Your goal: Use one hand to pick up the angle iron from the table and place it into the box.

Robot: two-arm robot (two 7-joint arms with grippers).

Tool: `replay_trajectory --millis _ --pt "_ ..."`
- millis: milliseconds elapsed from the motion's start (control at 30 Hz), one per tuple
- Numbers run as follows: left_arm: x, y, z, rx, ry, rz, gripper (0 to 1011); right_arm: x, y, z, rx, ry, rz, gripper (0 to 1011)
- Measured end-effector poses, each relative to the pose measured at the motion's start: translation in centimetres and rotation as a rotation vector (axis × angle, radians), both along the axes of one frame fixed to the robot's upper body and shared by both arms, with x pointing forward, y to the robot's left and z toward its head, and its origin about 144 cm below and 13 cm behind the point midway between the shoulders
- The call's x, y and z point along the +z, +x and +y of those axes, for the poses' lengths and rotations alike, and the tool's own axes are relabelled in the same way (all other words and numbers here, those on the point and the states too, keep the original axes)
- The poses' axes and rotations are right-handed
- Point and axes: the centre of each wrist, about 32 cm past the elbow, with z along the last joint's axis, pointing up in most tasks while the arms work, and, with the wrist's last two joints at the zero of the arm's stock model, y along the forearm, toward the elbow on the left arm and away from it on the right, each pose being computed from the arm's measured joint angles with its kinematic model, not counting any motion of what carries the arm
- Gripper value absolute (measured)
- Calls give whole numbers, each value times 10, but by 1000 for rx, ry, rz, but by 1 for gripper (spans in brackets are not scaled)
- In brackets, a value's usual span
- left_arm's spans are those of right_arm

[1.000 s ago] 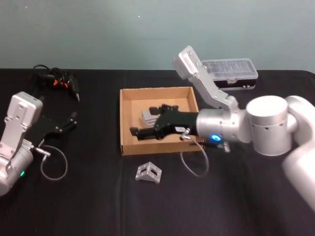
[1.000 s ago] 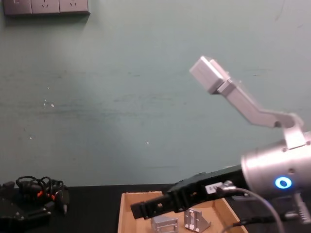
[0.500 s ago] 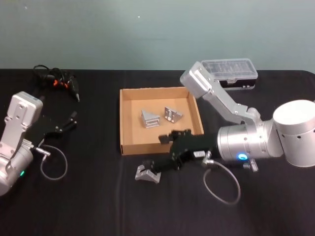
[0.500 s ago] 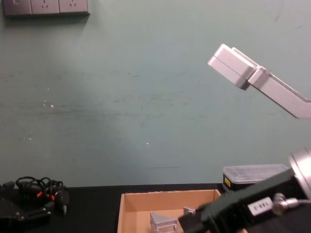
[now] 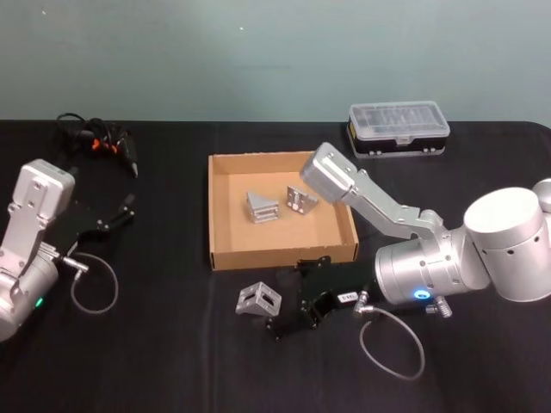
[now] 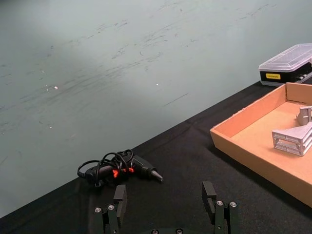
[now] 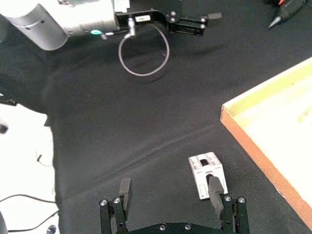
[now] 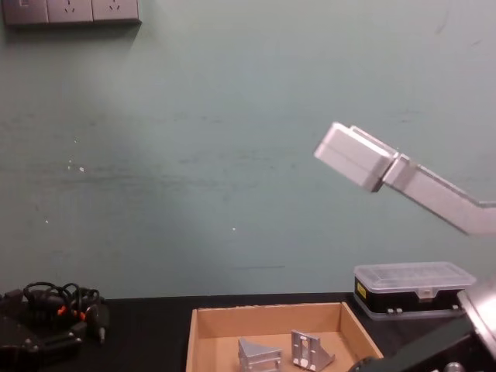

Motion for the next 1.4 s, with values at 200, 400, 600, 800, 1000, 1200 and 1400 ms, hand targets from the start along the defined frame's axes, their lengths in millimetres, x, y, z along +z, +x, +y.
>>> replay_trajectory --millis 200,400,600,800,1000,1200,1400 --pt "0 0 0 0 0 0 1011 -6 3 2 -14 -10 11 1002" --pt "0 0 0 0 0 0 1011 -14 8 4 -28 -10 25 1002" --pt "0 0 0 0 0 0 1011 -18 11 8 -29 -11 23 1002" --pt "0 0 0 0 0 0 1011 -20 14 12 -27 -24 14 1002" --pt "0 0 0 0 0 0 1011 -20 15 13 -30 -33 5 1002" --pt "0 0 0 0 0 0 1011 -20 17 15 -25 -42 -6 1002" --pt "0 0 0 0 0 0 1011 -20 19 17 -21 -51 -14 1002"
